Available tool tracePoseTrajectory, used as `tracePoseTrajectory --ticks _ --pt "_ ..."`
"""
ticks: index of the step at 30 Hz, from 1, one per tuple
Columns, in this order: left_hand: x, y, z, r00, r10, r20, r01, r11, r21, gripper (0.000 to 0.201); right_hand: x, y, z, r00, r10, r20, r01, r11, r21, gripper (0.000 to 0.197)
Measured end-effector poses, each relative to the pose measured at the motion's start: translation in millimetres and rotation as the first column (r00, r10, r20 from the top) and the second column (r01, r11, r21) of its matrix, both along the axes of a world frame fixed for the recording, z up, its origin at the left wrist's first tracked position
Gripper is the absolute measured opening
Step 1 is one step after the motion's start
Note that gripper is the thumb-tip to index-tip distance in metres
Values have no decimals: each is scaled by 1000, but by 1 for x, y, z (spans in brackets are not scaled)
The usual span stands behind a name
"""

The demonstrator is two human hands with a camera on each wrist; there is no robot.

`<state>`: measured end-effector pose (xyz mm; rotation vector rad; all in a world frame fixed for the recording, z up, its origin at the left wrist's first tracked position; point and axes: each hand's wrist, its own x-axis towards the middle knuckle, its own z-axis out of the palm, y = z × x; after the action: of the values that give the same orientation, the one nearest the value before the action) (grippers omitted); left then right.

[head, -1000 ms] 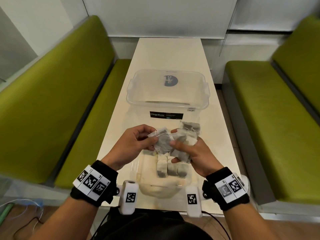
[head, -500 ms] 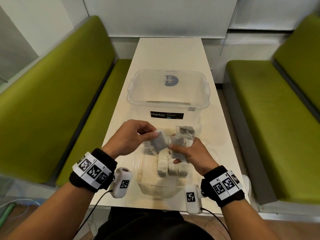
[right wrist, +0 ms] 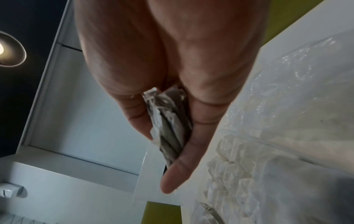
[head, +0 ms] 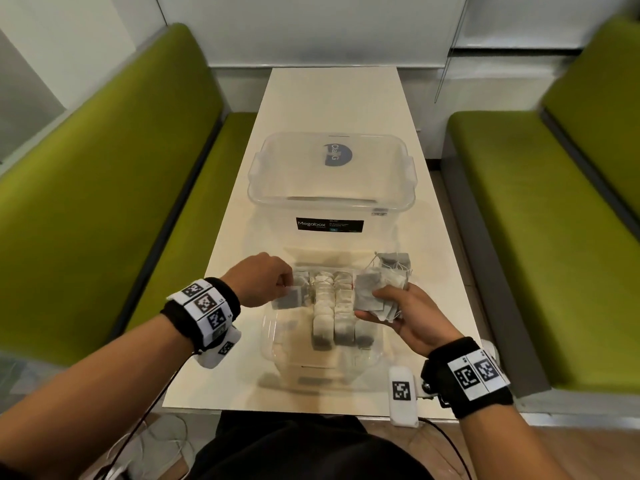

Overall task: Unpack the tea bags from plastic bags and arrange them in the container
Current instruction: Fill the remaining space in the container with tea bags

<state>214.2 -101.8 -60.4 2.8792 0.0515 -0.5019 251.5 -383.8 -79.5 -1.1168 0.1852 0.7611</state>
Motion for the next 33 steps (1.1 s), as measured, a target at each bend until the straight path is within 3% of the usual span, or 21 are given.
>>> tracePoseTrajectory --ticks 6,26,30,33 --pt "12 -9 -25 996 -73 -56 78 993 87 9 0 0 5 999 25 38 -24 1000 -14 25" --pt "27 -8 -32 994 -72 82 60 988 141 20 0 3 4 990 96 107 -95 995 -19 25" --pt "23 -13 -16 985 -57 163 50 998 50 22 -1 2 6 980 128 155 -124 992 -30 27" --pt "17 -19 3 975 76 208 -21 967 -255 19 -3 3 9 962 167 217 -156 985 -70 27"
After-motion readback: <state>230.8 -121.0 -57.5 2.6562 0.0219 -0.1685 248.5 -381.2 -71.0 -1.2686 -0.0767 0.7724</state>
